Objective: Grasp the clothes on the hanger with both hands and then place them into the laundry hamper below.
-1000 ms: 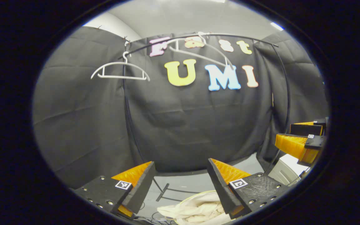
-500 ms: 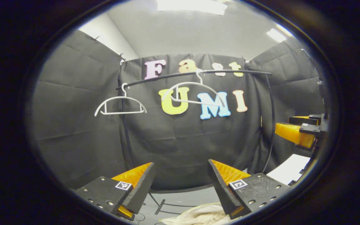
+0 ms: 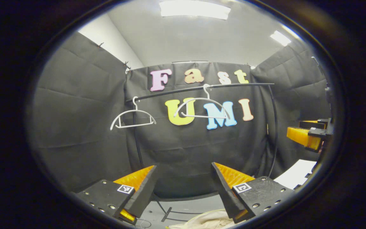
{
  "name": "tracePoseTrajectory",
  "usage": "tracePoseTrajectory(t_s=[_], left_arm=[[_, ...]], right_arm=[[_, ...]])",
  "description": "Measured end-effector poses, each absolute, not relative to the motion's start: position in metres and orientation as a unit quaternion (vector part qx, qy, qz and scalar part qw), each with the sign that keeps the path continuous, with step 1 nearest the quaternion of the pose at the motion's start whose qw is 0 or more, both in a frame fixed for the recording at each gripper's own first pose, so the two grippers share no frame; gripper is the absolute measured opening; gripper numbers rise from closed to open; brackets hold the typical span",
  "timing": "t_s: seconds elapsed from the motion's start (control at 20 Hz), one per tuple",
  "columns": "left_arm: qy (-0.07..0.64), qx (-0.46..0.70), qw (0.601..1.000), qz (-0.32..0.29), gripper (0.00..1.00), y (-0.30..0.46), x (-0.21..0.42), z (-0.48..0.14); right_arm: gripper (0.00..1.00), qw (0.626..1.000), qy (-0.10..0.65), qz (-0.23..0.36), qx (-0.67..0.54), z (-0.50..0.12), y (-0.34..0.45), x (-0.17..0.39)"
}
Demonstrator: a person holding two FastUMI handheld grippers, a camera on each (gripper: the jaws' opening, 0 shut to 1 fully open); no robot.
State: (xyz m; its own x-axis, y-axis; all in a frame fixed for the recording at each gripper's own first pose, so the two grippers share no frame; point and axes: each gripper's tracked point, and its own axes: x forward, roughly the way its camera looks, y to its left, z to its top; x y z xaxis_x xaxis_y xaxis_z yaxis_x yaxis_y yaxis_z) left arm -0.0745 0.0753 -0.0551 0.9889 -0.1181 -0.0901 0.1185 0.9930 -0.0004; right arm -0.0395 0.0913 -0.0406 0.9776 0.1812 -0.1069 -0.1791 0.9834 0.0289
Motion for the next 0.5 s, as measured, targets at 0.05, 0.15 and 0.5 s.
tracePoseTrajectory(t_s=[0.05,0.15,0.5], left_arm=[[0.045,0.002,0.997,-0.061,0.98,0.074,-0.074,-0.053],[0.046,0.004,0.997,-0.062,0.98,0.071,-0.069,-0.054],[0.038,0.003,0.997,-0.062,0.97,0.052,-0.05,-0.05]], right_arm=[[0.95,0.994,0.054,0.089,0.011,-0.041,0.09,-0.039],[0.95,0.995,0.054,0.087,0.011,-0.04,0.088,-0.038],[0.97,0.995,0.057,0.079,0.01,-0.042,0.081,-0.034]])
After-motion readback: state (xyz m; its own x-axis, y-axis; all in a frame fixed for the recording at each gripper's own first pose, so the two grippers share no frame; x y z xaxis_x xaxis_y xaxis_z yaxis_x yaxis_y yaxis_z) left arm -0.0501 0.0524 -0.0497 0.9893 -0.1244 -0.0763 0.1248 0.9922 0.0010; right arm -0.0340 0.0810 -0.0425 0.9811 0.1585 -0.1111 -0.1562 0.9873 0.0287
